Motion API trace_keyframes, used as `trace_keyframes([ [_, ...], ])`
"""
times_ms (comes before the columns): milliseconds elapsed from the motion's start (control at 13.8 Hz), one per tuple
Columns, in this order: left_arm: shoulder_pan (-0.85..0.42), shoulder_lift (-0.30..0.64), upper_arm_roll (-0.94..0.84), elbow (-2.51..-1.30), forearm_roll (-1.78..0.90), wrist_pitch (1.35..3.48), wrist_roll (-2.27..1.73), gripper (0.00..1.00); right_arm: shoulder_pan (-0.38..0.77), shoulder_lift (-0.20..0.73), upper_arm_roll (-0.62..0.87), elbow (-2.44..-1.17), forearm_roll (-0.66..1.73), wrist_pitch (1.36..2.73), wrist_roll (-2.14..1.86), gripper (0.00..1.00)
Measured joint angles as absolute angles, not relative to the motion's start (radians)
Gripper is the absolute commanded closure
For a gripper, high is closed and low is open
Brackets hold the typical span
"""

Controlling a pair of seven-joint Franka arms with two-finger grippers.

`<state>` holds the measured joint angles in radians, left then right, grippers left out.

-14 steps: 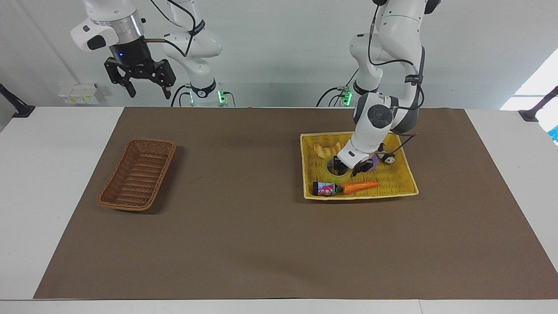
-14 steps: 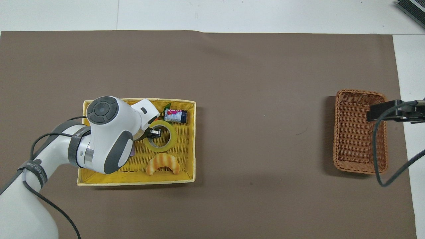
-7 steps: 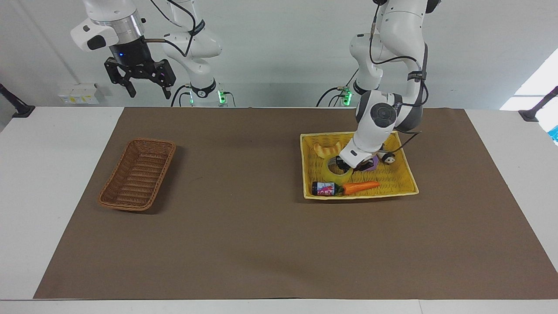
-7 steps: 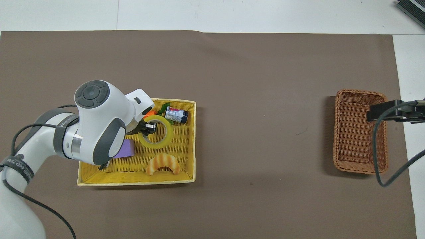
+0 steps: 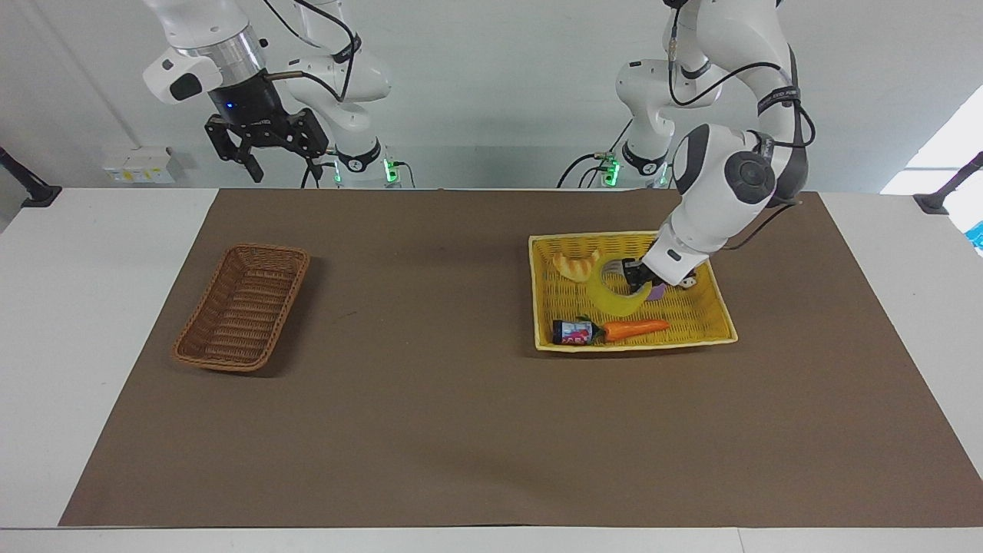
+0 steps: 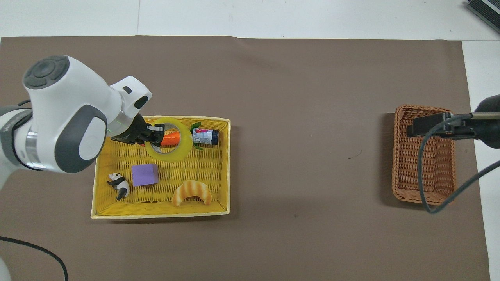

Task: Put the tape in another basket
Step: 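Grasp the tape roll rim with the left gripper and lift it, then carry the tape toward the right gripper while the right gripper reaches over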

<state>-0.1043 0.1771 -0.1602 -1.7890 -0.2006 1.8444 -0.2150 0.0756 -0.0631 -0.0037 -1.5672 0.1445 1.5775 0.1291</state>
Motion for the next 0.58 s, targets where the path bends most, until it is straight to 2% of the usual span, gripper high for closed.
trace_keyframes([
  [291, -0.087, 0.173, -0.171, -1.786, -0.349, 1.834, -0.207, 1.00, 0.142, -0.041, 0.005, -1.629, 0.294, 1.752, 0.306, 0.00],
  [581, -0.128, 0.171, -0.250, -1.785, -0.417, 1.848, -0.252, 1.00, 0.221, 0.025, 0.007, -1.650, 0.447, 1.916, 0.428, 0.00],
])
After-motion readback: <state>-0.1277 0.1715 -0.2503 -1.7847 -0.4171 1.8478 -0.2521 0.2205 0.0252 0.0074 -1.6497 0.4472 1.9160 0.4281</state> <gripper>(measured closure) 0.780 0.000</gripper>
